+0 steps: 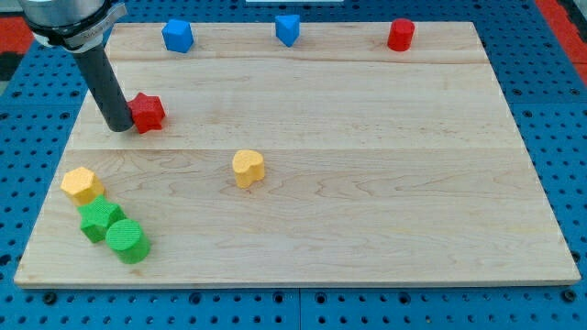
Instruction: Push yellow heart towards top right
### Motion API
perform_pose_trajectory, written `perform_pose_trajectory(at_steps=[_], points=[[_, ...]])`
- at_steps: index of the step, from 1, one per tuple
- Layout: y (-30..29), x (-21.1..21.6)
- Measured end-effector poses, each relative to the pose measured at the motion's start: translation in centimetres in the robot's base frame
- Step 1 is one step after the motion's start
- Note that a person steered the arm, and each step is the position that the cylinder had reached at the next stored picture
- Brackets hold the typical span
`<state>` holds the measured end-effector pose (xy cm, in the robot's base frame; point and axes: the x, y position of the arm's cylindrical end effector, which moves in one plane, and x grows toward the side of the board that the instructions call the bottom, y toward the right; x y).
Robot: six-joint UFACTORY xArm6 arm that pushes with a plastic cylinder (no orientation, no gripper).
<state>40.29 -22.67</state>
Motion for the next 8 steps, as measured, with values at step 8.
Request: perform_pose_trajectory(at_steps=[8], points=[[12.7,6.5]])
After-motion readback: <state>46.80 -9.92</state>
